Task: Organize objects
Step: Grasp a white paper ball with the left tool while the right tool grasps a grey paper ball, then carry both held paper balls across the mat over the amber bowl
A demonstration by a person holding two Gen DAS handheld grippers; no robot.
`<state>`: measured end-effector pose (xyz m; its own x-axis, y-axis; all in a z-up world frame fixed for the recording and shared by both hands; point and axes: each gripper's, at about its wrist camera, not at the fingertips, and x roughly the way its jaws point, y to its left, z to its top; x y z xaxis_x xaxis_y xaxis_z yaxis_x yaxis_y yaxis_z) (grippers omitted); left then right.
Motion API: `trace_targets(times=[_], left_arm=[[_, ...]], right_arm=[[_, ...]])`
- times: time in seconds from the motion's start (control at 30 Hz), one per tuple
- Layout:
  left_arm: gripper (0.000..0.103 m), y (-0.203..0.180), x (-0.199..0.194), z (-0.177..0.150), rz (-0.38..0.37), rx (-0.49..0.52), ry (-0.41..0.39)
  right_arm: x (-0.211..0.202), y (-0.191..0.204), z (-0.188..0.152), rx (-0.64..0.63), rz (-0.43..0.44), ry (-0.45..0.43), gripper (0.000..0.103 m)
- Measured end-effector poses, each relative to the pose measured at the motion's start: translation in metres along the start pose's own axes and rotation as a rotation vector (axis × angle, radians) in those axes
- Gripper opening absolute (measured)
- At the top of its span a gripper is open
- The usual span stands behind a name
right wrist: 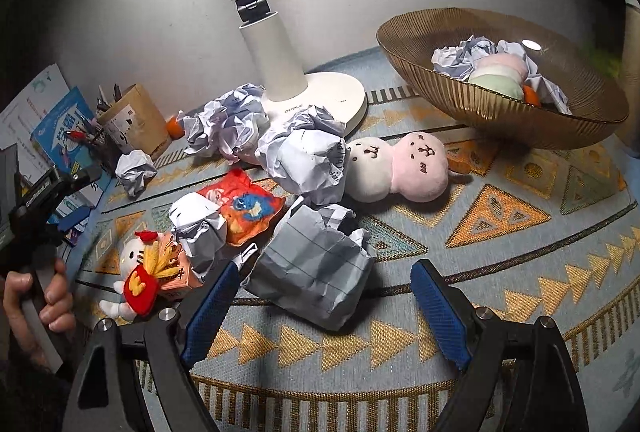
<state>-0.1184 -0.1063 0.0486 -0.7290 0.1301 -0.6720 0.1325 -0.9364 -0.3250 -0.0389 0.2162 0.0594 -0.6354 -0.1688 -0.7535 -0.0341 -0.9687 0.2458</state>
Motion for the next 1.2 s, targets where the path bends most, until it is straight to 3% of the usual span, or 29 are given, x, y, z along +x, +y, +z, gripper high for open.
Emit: trace_targets(times=[0.2,0.33,0.4,0.5,0.53,0.57,0.7,0.87,1.03,1.13,1.2], left_arm=[[0.098,-0.004,0.047,0.020,0.073,0.025,0.020],[0.079,-0.006,0.061,0.017,0.071,0.029,0.049],[0.071,-0.007,0.065,0.016,0.071,0.030,0.055],[0.050,-0.012,0.066,0.013,0.041,0.056,0.054],[0.048,-0.014,0.064,0.012,0.043,0.067,0.055],[0.047,-0.017,0.062,0.011,0.047,0.080,0.046],[0.047,-0.022,0.036,0.007,0.011,0.095,0.029],[0.047,-0.033,-0.033,-0.014,-0.078,0.101,-0.008],[0.047,-0.081,-0.099,-0.068,-0.189,0.162,0.031],[0.047,-0.108,-0.121,-0.113,-0.283,0.191,0.083],[0.047,-0.126,-0.123,-0.143,-0.338,0.209,0.120]], right_arm=[[0.007,0.000,-0.002,-0.002,0.036,0.038,0.087],[0.009,0.005,0.000,-0.021,0.023,0.030,0.086],[0.010,0.005,0.002,-0.019,0.039,0.032,0.079],[0.014,0.006,0.003,-0.025,0.054,0.046,0.062],[0.015,0.006,0.004,-0.030,0.060,0.049,0.053],[0.013,0.006,0.004,-0.031,0.062,0.043,0.051],[-0.009,0.003,0.001,-0.051,0.096,0.004,0.049],[-0.050,-0.011,-0.006,-0.094,0.118,-0.031,0.049],[-0.059,-0.031,-0.026,-0.139,0.097,0.062,0.051],[-0.060,-0.045,-0.039,-0.137,0.085,0.091,0.051],[-0.060,-0.054,-0.044,-0.111,0.122,0.110,0.053]])
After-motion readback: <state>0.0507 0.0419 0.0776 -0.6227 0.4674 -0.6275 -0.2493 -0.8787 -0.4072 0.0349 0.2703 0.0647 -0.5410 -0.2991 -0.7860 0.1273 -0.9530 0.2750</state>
